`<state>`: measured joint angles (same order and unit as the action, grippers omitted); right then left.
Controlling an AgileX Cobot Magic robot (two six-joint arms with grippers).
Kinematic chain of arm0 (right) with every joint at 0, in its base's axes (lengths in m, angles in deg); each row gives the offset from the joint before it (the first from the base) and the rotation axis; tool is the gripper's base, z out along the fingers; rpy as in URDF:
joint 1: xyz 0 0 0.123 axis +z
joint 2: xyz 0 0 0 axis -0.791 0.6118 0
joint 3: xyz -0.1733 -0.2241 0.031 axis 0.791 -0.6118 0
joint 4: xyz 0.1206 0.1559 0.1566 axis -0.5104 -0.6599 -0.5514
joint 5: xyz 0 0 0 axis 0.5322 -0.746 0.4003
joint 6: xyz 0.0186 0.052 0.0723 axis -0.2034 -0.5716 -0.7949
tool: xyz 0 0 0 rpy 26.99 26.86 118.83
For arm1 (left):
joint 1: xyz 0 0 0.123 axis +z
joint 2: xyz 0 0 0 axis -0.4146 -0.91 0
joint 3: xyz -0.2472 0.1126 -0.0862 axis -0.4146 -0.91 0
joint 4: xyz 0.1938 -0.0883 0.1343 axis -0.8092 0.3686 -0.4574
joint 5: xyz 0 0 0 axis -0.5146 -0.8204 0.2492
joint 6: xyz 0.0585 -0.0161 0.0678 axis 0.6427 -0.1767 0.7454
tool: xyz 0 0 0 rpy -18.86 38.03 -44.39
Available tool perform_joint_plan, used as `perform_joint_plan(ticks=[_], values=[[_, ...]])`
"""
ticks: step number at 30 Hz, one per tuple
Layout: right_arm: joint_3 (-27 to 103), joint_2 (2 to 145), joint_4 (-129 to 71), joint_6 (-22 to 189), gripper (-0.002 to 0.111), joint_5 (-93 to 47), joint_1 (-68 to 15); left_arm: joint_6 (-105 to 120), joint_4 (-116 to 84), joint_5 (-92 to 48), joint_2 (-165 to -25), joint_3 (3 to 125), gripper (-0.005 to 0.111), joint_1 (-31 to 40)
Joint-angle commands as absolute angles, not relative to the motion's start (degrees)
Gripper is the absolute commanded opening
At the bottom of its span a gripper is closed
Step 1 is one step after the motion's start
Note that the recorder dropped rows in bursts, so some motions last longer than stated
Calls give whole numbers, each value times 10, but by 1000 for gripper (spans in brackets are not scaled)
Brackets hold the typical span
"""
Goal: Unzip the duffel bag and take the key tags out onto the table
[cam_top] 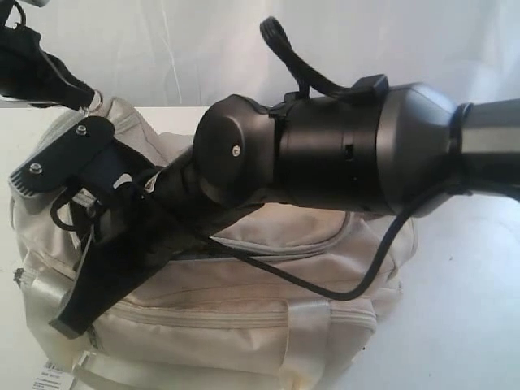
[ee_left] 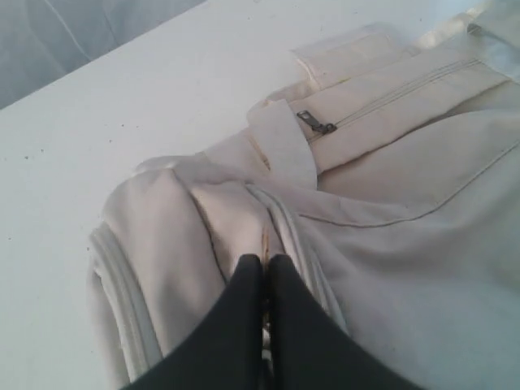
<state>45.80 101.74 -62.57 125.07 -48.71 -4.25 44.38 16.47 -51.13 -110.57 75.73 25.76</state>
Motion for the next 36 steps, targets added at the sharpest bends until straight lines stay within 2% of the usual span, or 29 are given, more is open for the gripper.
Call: perform_joint_plan(ticks=[1, 17, 29, 30, 32, 33, 34, 35, 36], values=[[456, 1011, -627, 1249, 13, -509, -41, 457, 186, -506, -1130, 784, 0, 257], [456, 1011, -627, 1249, 13, -513, -41, 533, 261, -497, -1227, 867, 0, 249], [456, 1011, -627, 1249, 13, -514, -40, 534, 279, -417, -1287, 900, 0, 249], [456, 1011, -627, 1249, 13, -514, -40, 534, 279, -417, -1288, 900, 3, 249], [456, 1011, -627, 1249, 13, -514, -40, 533, 279, -430, -1285, 900, 25, 249], [456, 1011, -627, 1249, 13, -514, -40, 533, 278, -438, -1280, 900, 51, 249], [456, 1011, -627, 1249, 13, -515, -40, 533, 276, -444, -1276, 903, 65, 249], [456, 1011, -627, 1249, 13, -515, -40, 525, 263, -468, -1262, 910, 85, 249], [456, 1011, -627, 1249, 13, -514, -40, 512, 247, -481, -1253, 915, 90, 249]])
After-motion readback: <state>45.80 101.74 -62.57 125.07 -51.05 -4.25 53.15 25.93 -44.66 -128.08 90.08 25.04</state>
